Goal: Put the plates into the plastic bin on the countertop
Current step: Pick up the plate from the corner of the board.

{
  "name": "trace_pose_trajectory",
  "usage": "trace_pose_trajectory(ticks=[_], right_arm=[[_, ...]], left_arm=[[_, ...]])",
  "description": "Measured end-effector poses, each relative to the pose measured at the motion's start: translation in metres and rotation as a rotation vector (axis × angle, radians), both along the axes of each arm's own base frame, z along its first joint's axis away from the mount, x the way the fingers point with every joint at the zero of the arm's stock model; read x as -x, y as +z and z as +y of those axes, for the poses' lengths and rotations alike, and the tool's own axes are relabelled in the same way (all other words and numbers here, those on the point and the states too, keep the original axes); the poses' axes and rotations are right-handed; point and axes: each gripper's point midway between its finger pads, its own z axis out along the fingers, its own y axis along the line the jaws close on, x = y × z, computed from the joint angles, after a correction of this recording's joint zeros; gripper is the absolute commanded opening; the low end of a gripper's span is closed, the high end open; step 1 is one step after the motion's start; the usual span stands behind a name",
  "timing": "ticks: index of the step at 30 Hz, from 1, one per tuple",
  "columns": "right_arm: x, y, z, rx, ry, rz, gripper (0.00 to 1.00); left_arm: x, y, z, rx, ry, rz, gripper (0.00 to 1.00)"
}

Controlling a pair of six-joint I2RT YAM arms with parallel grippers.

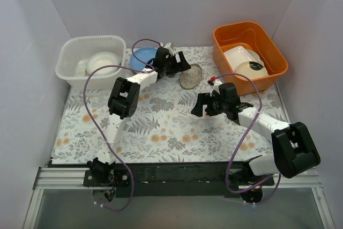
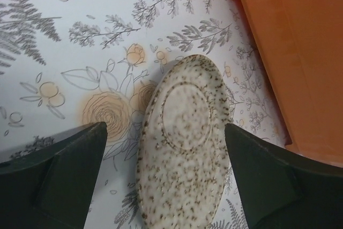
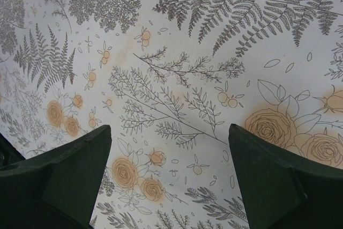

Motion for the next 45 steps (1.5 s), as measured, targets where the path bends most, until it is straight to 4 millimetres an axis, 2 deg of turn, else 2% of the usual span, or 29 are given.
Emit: trace_pose_trajectory(ticks=[4,7,8,11,12,17,18,22,26,31,34,41,45], right_arm=[[0.0,-0.001,0.0,-0.002,0.003,0.003,0.97],[0.001,-0.006,0.001,-0.001,0.008,0.02,0.97],[0.002,-0.009,0.001,0.001,0.01,0.031,0.97],[0.003,-0.014,0.002,0.002,0.016,0.051,0.97],[0.004,-0.015,0.002,0.001,0.019,0.053,0.97],[0.004,-0.014,0.003,-0.006,0.025,0.052,0.97],[0.004,-0.014,0.004,-0.007,0.027,0.052,0.96],[0.004,-0.014,0.004,-0.007,0.027,0.052,0.96],[0.003,-0.011,0.003,-0.006,0.022,0.042,0.96],[0.002,-0.002,0.003,-0.018,0.016,0.018,0.96],[0.001,0.002,0.003,-0.023,0.01,0.01,0.96],[0.0,0.006,0.001,-0.024,-0.006,-0.002,0.96],[0.0,0.006,0.001,-0.024,-0.008,-0.002,0.96]], left_arm=[[-0.005,0.001,-0.009,-0.006,-0.007,-0.014,0.77],[-0.008,-0.005,-0.011,-0.017,-0.012,-0.016,0.65],[-0.008,-0.006,-0.011,-0.023,-0.011,-0.015,0.57],[-0.009,-0.011,-0.01,-0.049,-0.009,-0.01,0.48],[-0.009,-0.013,-0.01,-0.057,-0.009,-0.01,0.42],[-0.013,-0.02,-0.006,-0.096,-0.004,-0.019,0.28],[-0.014,-0.021,-0.006,-0.101,-0.002,-0.018,0.19],[-0.018,-0.026,-0.01,-0.112,-0.004,-0.025,0.0],[-0.016,-0.026,-0.016,-0.125,-0.004,-0.03,0.0],[-0.01,-0.03,-0.013,-0.123,0.013,-0.04,0.0],[0.008,-0.03,-0.005,-0.119,0.018,-0.028,0.0],[0.064,-0.031,0.017,-0.133,0.022,0.023,0.0],[0.087,-0.031,0.021,-0.133,0.022,0.037,0.0]])
